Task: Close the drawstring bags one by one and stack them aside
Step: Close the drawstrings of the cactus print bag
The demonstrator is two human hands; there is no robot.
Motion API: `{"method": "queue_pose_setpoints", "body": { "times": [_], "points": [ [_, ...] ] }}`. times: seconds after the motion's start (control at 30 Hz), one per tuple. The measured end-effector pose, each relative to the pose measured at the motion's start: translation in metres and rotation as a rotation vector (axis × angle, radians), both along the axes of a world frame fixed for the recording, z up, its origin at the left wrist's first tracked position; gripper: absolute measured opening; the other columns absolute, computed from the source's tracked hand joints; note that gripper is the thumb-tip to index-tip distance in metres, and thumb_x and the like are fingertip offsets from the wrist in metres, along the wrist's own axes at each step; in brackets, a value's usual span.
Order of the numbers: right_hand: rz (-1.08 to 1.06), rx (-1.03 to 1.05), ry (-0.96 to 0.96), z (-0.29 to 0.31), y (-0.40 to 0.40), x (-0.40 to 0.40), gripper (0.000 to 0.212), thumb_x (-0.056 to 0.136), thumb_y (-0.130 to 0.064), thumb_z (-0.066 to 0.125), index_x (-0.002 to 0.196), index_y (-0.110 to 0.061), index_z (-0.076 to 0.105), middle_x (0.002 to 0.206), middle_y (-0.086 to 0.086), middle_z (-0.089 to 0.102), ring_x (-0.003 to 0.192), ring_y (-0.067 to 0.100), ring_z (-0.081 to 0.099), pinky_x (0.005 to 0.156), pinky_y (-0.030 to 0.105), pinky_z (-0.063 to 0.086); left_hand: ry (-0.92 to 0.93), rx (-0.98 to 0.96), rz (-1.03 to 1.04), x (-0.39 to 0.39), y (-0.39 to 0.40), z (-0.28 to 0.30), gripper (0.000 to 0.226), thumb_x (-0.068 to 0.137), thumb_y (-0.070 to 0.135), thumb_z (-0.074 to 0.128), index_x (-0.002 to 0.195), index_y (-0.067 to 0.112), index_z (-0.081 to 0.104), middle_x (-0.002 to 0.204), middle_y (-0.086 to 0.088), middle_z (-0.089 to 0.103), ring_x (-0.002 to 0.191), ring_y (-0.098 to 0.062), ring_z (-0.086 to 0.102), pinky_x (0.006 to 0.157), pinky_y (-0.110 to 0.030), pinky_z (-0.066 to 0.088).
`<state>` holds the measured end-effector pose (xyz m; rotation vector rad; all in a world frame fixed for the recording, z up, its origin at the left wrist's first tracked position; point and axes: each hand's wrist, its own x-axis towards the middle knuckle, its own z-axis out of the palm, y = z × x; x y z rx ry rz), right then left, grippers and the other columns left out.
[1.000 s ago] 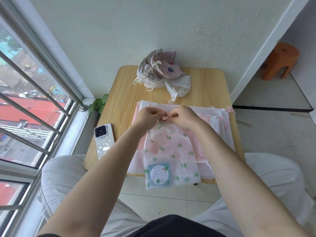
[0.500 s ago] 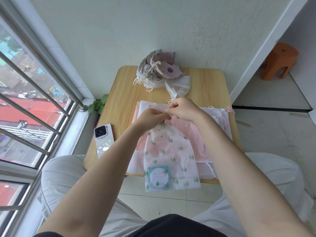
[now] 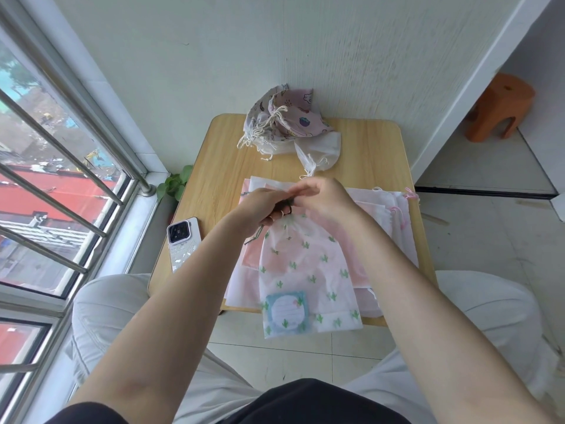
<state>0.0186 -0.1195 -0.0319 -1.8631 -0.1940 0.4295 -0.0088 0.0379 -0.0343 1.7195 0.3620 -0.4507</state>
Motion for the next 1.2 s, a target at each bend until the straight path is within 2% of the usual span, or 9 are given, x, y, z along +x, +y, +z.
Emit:
{"method": "queue_pose_setpoints", "body": {
  "times": [0.1,0.27,0.4,0.5,0.53,0.7,0.8,0.97,1.2],
  "points": [
    [-0.029,-0.059,-0.064,-0.008,0.002,-0.002,0.017,0.078,-0.005,0.075,0.085,-0.020,0.075,0.083,-0.002,0.075,0.082,0.013,0.070,0.084,0.032,0.058,0.030,-0.043,0.024,0.000,0.001,0.001,0.024,0.096,0.024,0.048,0.094,0.007,0.063,0.062,-0.001,0.054,0.048,-0.012,0.037,0.050,-0.026,0.018],
    [-0.066,-0.074,-0.061,-0.014,0.001,-0.001,0.008,0.070,-0.016,0.078,0.069,-0.019,0.072,0.077,0.004,0.072,0.081,0.026,0.070,0.082,0.048,0.057,0.023,-0.008,-0.009,-0.002,0.007,-0.003,0.022,0.095,0.019,0.053,0.085,0.010,0.070,0.067,0.000,0.059,0.049,-0.011,0.039,0.044,-0.020,0.023],
    [0.005,-0.204,-0.070,-0.015,-0.010,0.006,0.015,0.086,-0.011,0.066,0.076,-0.021,0.064,0.085,0.006,0.072,0.086,0.023,0.069,0.088,0.044,0.054,-0.035,0.058,-0.030,-0.002,0.013,-0.008,0.021,0.098,0.015,0.053,0.083,0.011,0.067,0.059,0.007,0.060,0.049,-0.010,0.038,0.041,-0.017,0.025],
    [0.025,-0.185,0.001,-0.014,-0.012,0.004,0.006,0.085,-0.017,0.067,0.087,-0.020,0.061,0.094,0.006,0.073,0.090,0.021,0.068,0.085,0.036,0.053,-0.086,0.110,-0.045,-0.003,0.008,-0.007,0.012,0.097,0.013,0.054,0.089,0.012,0.063,0.064,0.004,0.063,0.051,-0.011,0.040,0.043,-0.017,0.027],
    [0.018,-0.138,0.025,-0.013,-0.010,0.001,0.012,0.083,-0.018,0.069,0.091,-0.018,0.060,0.095,0.005,0.073,0.089,0.018,0.067,0.083,0.032,0.052,-0.107,0.111,-0.044,-0.004,0.005,-0.006,0.008,0.096,0.012,0.055,0.090,0.012,0.060,0.066,0.002,0.064,0.051,-0.011,0.042,0.042,-0.016,0.028],
    [0.076,-0.052,0.028,-0.013,-0.004,-0.005,0.026,0.073,-0.004,0.075,0.090,-0.012,0.057,0.082,0.001,0.076,0.088,0.023,0.071,0.085,0.036,0.053,-0.199,0.166,0.026,-0.005,-0.006,-0.007,0.012,0.092,0.010,0.065,0.089,0.010,0.054,0.072,-0.001,0.064,0.048,0.001,0.052,0.040,-0.007,0.033],
    [0.057,-0.068,0.004,-0.014,-0.004,-0.004,0.024,0.077,0.007,0.071,0.083,-0.010,0.055,0.071,0.004,0.074,0.068,0.014,0.070,0.071,0.030,0.055,-0.182,0.176,-0.002,-0.005,-0.005,-0.008,0.016,0.092,0.012,0.065,0.083,0.011,0.052,0.077,-0.007,0.069,0.041,0.005,0.051,0.037,-0.007,0.031],
    [0.081,-0.137,-0.037,-0.013,-0.004,-0.003,0.021,0.084,0.007,0.065,0.084,-0.010,0.053,0.071,0.007,0.072,0.062,0.017,0.067,0.066,0.033,0.056,-0.115,0.139,0.025,-0.003,-0.001,-0.017,0.015,0.088,0.019,0.070,0.078,0.012,0.061,0.077,-0.005,0.074,0.063,-0.008,0.066,0.055,-0.018,0.042],
    [0.005,-0.132,-0.098,-0.020,0.000,-0.007,0.023,0.082,0.004,0.067,0.079,-0.016,0.055,0.070,0.004,0.073,0.058,0.009,0.067,0.064,0.026,0.056,0.001,0.056,0.133,-0.002,0.000,-0.018,0.025,0.080,0.025,0.074,0.087,0.001,0.076,0.083,-0.010,0.076,0.069,-0.017,0.063,0.071,-0.030,0.051]
  ]
}}
